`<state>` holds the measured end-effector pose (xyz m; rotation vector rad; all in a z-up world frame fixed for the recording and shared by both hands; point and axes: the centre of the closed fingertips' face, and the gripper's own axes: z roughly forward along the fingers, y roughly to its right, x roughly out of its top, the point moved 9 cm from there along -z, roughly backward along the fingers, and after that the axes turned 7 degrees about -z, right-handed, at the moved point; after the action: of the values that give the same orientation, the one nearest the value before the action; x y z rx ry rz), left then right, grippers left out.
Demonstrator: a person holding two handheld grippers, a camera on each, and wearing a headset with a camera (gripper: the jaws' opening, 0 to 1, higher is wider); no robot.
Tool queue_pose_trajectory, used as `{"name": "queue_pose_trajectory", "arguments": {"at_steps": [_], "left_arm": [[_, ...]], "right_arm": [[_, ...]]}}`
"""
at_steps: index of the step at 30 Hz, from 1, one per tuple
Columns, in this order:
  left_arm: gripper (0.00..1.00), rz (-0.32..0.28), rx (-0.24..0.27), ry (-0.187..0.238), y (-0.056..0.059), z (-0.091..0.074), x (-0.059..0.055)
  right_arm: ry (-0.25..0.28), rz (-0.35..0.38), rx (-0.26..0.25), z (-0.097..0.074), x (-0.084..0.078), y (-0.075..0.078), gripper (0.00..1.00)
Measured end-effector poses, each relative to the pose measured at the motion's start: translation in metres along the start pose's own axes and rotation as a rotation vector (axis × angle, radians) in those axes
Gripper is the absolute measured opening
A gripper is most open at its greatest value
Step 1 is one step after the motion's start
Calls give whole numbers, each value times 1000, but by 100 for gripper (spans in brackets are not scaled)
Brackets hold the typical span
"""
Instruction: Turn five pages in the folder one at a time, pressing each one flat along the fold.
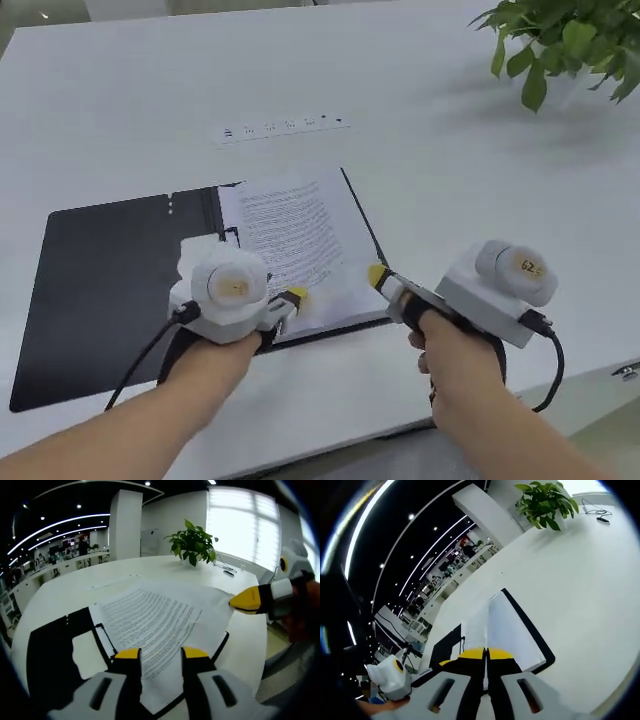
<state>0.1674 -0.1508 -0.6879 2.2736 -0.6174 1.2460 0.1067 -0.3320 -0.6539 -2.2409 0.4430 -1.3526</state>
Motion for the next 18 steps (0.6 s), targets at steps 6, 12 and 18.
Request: {"name": "queue_pose_trajectory", "arguments": {"at_steps": [6, 12, 18], "left_arm": [[32, -8, 46, 55, -17, -30, 8], [32, -25, 112, 98, -36, -63, 11], [32, -33, 181, 128, -56, -97, 9]], "right_arm": [[27, -66, 88, 0, 8, -33, 0], [22, -117, 167, 5, 6, -65, 0], [8, -148, 233, 13, 0, -92, 0]]}}
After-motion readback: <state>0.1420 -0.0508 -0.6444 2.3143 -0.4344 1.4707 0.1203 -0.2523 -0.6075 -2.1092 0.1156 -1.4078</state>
